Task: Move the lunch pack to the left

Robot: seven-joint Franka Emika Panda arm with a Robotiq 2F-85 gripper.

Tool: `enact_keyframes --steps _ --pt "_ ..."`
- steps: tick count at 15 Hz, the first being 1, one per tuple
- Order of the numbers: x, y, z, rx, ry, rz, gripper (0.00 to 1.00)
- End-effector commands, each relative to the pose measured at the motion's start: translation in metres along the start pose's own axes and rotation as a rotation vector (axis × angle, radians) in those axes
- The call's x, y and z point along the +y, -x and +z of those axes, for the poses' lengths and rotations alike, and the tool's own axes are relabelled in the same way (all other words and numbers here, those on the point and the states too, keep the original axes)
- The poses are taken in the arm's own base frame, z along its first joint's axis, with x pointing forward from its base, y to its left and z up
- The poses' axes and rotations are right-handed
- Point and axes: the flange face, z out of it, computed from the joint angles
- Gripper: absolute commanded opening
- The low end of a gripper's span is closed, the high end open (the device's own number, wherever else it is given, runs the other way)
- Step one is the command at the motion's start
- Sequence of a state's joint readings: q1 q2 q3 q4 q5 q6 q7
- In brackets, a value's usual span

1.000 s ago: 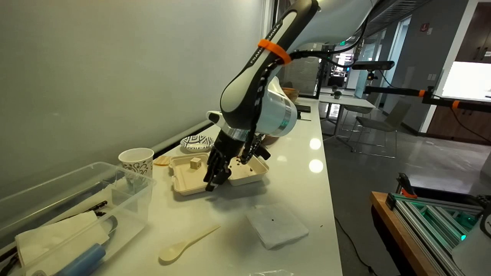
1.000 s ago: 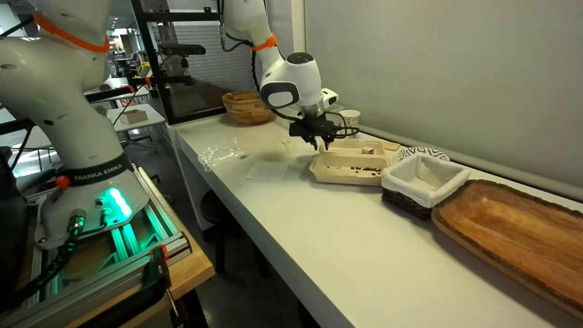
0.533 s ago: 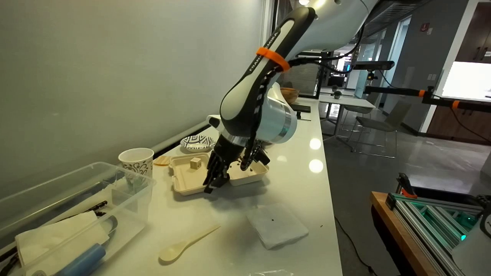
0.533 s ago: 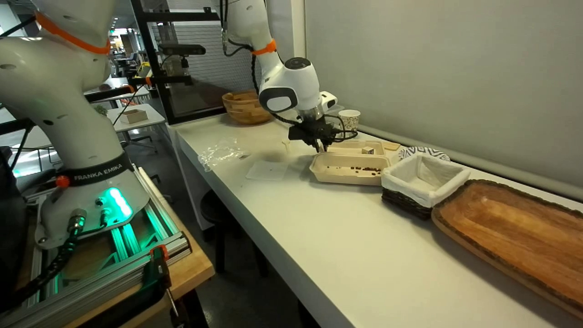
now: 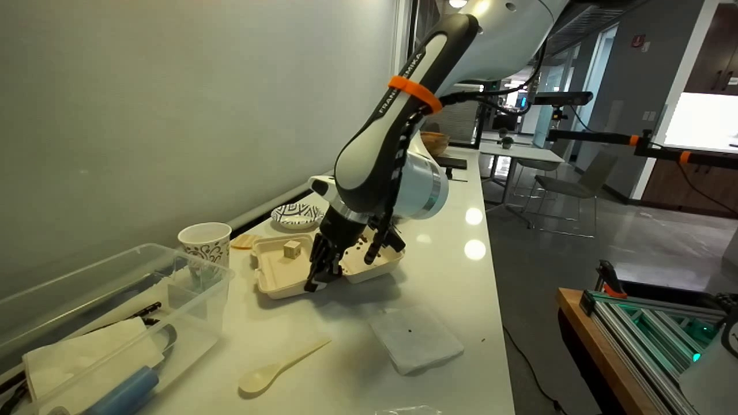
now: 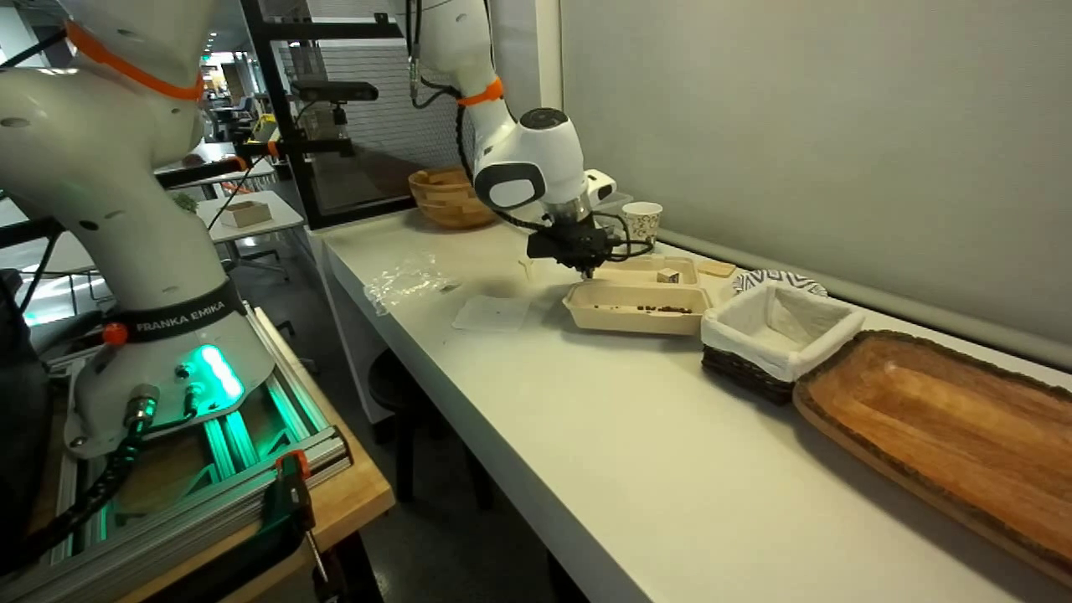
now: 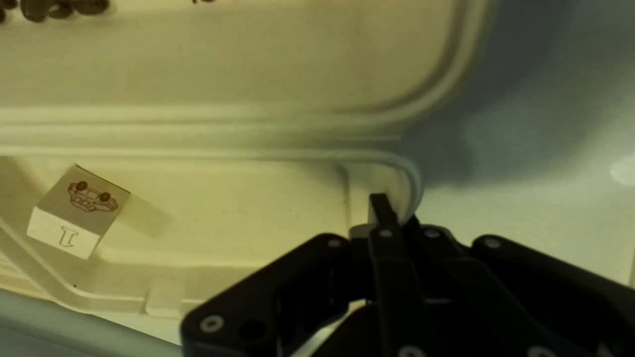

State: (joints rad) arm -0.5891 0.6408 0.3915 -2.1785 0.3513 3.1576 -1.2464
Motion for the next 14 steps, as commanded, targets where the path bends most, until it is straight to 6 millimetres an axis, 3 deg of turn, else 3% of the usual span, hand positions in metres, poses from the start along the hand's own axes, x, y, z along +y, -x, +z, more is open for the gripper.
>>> enact_keyframes --steps 1,10,14 --pt "-0.028 -0.006 -0.006 -0.054 -0.01 -0.011 0.01" --pt "-0.104 -0.054 -0.032 -0.135 -0.053 -0.078 0.01" --pt "-0.13 -0.067 -0.039 -0.17 -0.096 -0.143 0.01"
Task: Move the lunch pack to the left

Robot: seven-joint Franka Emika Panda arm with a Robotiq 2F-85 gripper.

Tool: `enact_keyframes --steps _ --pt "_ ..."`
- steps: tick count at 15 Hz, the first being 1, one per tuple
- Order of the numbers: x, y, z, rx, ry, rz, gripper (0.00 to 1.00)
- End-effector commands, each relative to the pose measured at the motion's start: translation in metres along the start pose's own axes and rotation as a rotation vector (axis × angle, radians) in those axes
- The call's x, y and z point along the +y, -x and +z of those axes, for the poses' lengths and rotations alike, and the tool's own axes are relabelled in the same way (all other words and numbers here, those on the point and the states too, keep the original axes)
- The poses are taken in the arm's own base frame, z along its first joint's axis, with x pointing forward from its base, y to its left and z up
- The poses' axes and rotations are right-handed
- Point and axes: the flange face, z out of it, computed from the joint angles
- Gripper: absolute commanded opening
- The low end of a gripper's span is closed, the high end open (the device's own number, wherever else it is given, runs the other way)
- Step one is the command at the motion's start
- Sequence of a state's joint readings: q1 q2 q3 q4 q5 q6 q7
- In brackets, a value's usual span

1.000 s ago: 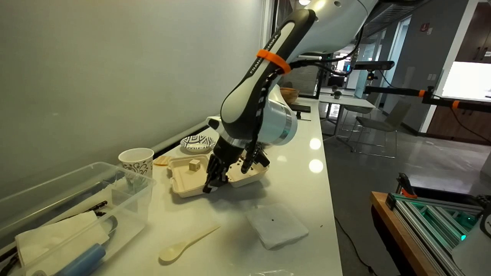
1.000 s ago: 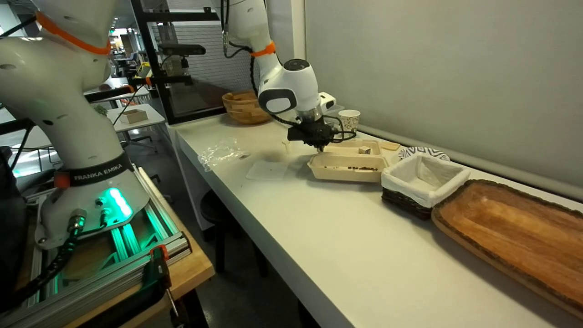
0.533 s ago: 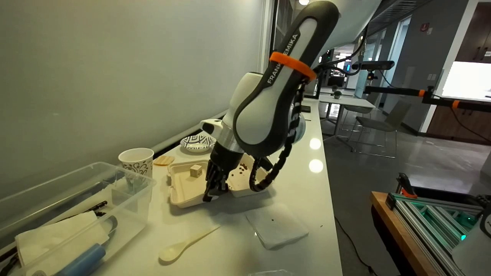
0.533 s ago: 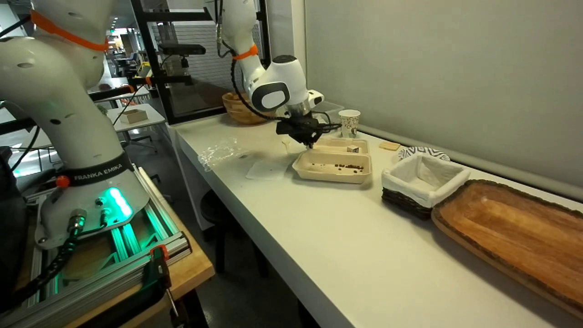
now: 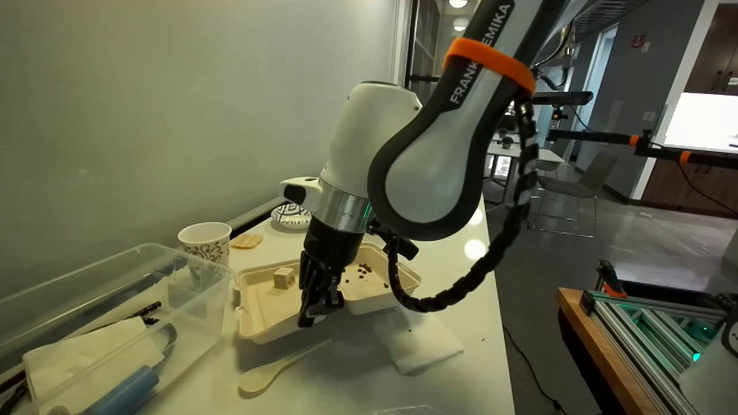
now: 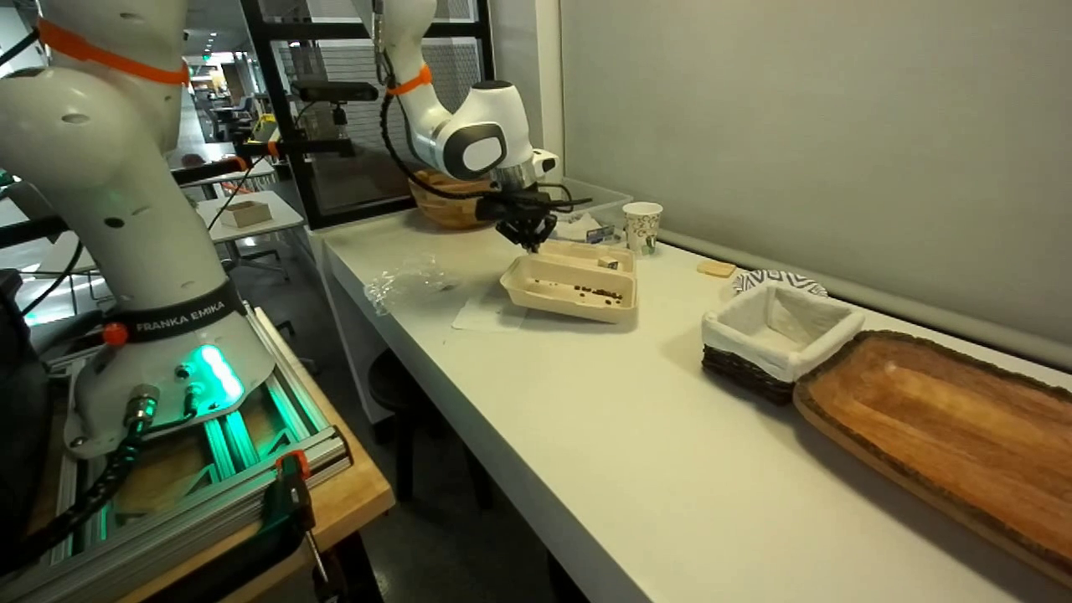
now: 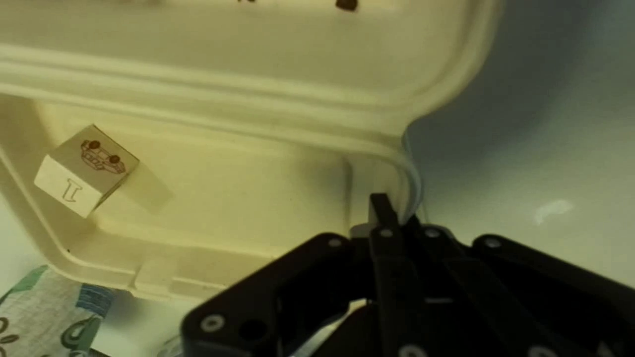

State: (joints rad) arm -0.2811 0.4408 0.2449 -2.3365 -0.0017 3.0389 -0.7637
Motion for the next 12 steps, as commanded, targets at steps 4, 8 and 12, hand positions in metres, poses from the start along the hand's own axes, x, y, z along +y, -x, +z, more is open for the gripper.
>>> enact_keyframes --steps 4,8,12 --pt "-0.039 -0.018 -0.013 -0.034 -0.101 -0.107 0.01" --pt "-0.037 -0.024 -0.009 -0.02 -0.083 -0.097 0.03" --pt "-0.04 -0.023 -0.007 -0.023 -0.101 -0.107 0.01"
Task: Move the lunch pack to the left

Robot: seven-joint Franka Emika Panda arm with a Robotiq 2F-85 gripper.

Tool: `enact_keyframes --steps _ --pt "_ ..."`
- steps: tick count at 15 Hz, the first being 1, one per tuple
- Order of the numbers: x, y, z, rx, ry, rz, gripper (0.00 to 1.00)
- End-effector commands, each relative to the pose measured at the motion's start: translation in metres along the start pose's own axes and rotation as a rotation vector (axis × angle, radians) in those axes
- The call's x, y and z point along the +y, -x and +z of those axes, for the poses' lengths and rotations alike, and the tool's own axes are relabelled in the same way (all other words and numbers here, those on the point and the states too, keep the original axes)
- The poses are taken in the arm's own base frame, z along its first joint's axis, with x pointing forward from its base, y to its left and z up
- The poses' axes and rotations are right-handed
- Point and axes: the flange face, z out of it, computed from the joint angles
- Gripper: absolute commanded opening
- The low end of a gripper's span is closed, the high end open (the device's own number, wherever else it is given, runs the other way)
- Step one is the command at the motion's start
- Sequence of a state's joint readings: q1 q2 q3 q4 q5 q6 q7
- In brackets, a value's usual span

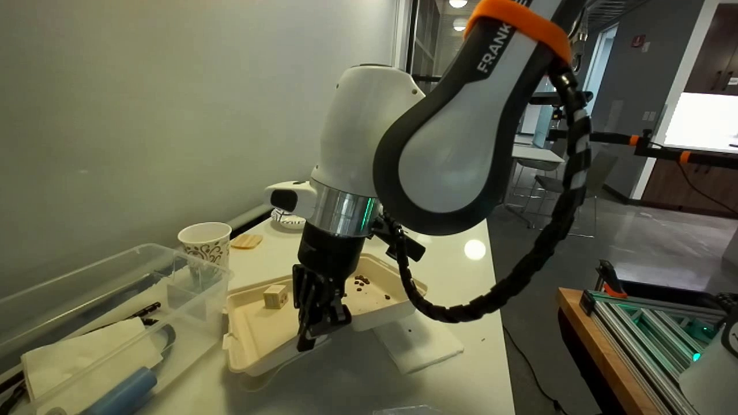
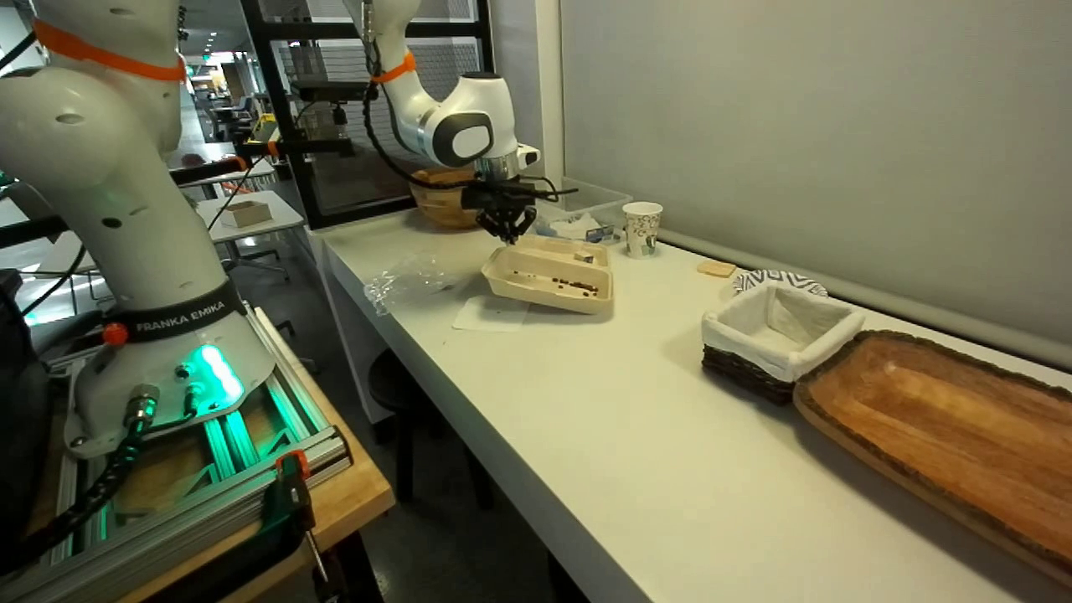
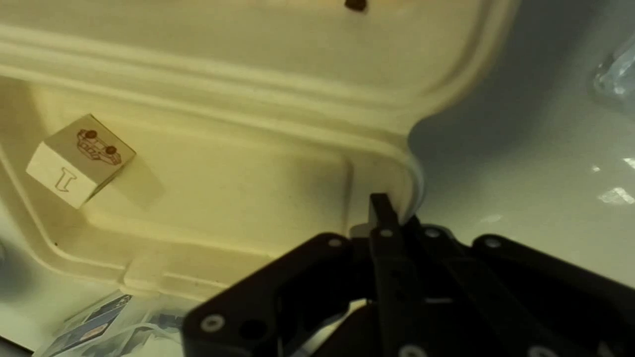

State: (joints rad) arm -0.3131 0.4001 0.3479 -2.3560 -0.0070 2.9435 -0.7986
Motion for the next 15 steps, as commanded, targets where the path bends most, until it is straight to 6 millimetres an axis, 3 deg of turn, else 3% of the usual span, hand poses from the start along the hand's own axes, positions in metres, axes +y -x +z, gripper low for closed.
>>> enact_keyframes --steps 1,8,15 --pt "-0.013 -0.006 0.004 0.002 -0.062 -0.021 0.01" --pt "-0.07 -0.033 0.006 -0.023 -0.324 -0.106 0.01" --pt "-0.096 -0.055 0.0 -0.001 -0.465 -0.163 0.01"
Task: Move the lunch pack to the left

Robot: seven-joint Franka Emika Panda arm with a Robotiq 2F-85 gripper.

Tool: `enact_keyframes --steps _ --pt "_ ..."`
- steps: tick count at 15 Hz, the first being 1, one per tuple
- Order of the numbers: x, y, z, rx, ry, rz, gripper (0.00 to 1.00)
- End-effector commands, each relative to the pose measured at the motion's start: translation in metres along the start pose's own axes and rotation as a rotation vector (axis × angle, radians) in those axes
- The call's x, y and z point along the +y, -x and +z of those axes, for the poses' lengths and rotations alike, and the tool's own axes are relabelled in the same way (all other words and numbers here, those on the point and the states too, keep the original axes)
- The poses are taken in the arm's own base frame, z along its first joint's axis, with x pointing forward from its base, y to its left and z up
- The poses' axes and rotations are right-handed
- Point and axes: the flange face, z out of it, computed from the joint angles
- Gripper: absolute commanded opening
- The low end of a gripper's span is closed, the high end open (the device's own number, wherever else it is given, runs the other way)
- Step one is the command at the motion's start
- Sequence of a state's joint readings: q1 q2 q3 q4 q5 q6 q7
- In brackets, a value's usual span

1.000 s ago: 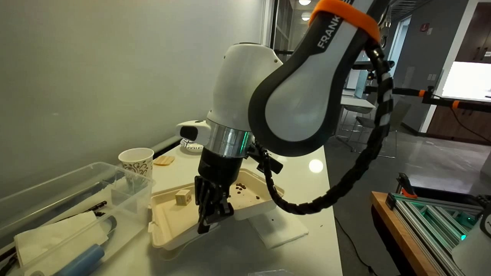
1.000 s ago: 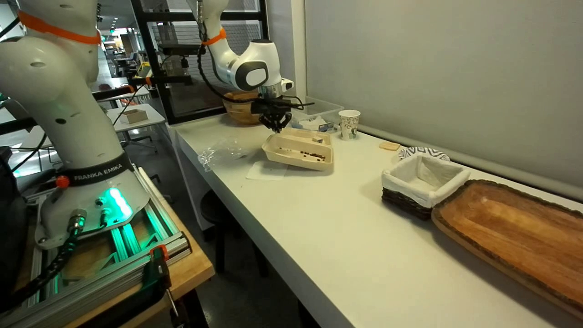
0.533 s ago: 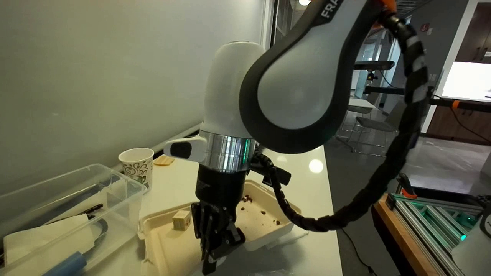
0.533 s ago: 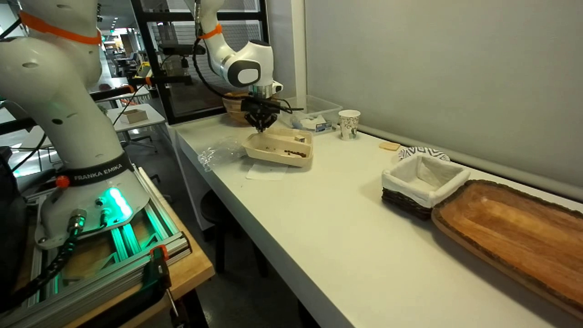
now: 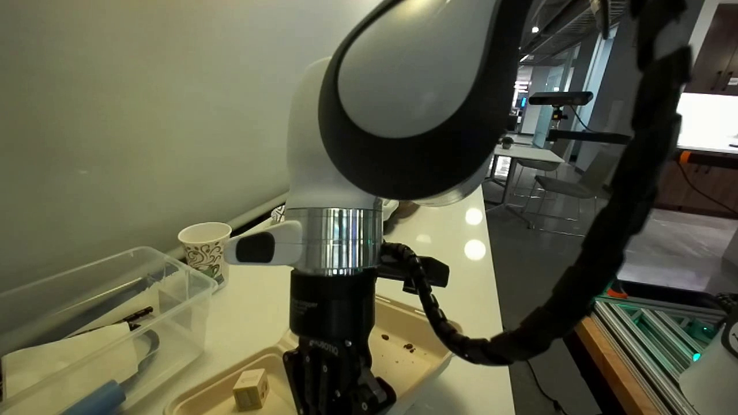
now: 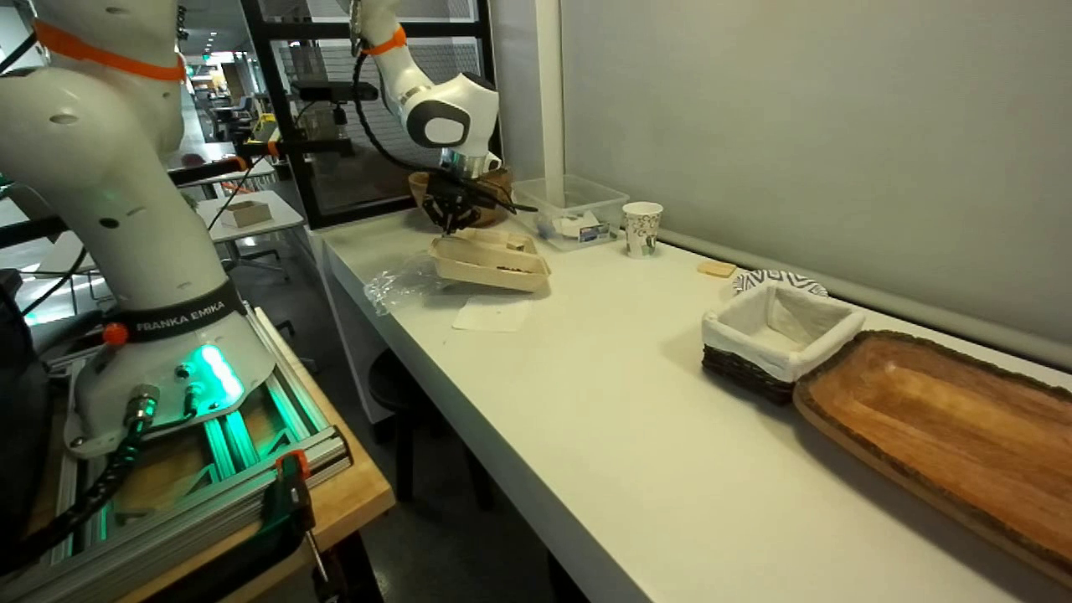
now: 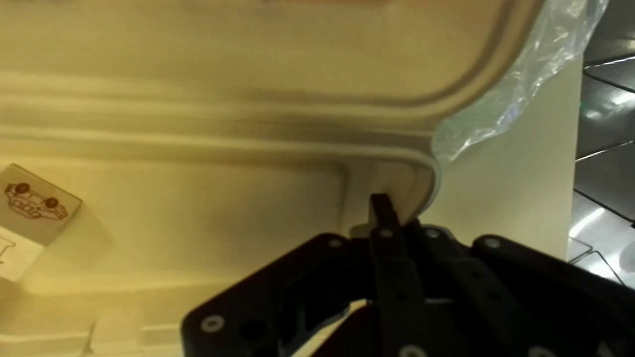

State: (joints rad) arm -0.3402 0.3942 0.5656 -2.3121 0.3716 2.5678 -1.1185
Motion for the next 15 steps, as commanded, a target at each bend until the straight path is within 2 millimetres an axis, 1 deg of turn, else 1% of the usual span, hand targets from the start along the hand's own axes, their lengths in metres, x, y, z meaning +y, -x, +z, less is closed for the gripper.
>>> enact_keyframes --steps 1,4,9,12,15 --pt "-0.01 -0.008 -0.003 0.008 -0.049 -0.026 0.01" --pt "-0.002 -0.003 -0.013 -0.005 0.02 -0.031 0.01" --pt "0.021 0.02 -0.03 -0.026 0.117 -0.005 0.01" --pt "0.035 0.031 -0.033 -0.03 0.149 -0.026 0.01" --pt "0.045 0.037 -0.031 -0.043 0.17 -0.107 0.01"
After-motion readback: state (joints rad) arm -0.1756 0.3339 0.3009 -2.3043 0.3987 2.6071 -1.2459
